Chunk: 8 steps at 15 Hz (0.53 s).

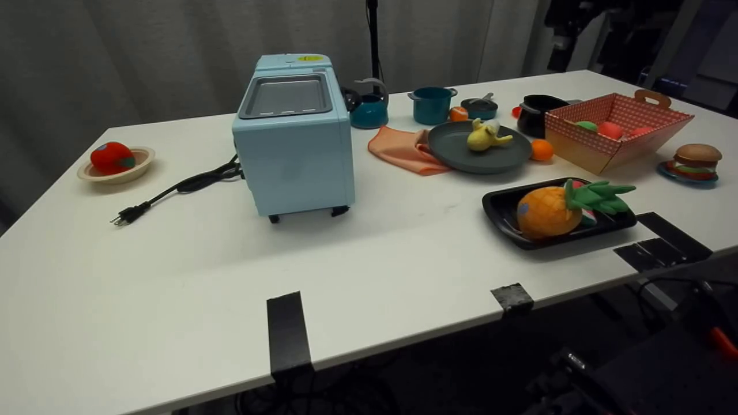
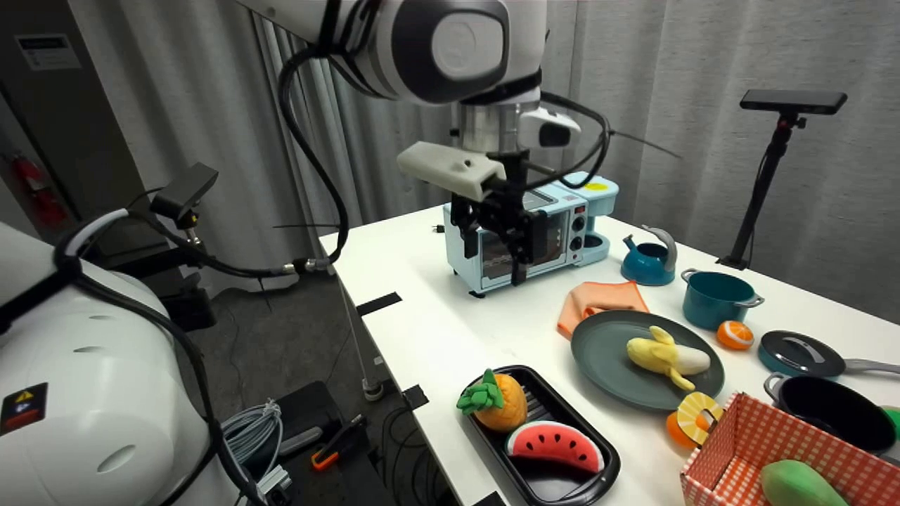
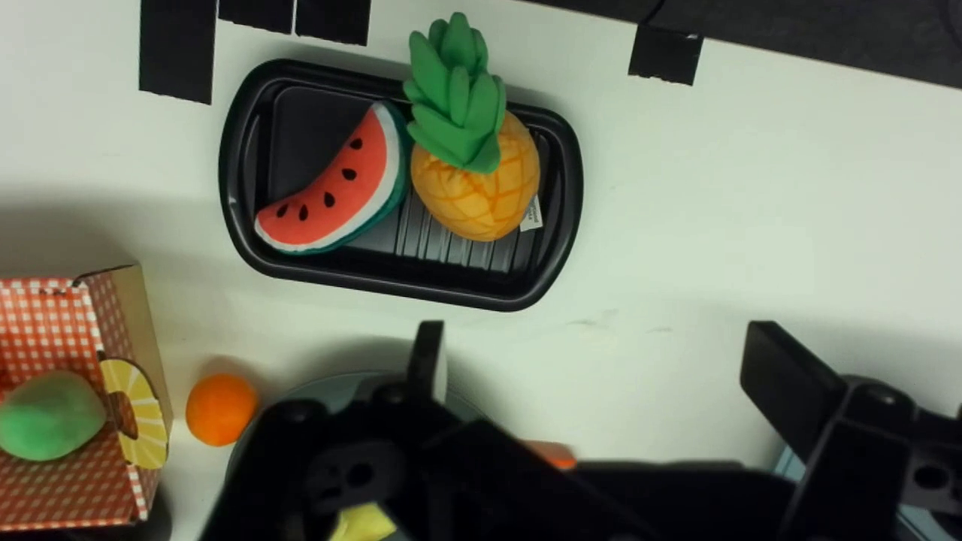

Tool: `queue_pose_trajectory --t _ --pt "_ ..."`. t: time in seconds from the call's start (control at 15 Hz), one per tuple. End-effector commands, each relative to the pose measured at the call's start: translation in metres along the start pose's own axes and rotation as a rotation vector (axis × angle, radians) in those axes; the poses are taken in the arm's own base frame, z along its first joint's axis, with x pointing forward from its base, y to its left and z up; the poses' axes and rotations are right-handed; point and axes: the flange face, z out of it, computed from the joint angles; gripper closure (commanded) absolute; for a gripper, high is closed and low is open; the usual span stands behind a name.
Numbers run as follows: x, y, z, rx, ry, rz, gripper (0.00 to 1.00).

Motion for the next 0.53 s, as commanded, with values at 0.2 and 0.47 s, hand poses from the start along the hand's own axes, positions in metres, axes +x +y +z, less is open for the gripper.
queue_pose_trajectory --t 0.2,0.47 --pt "0.008 0.025 0.089 0.008 -0.055 0.015 0.00" --pt "0.007 0.027 0.135 0.005 -0.104 0.013 0.00"
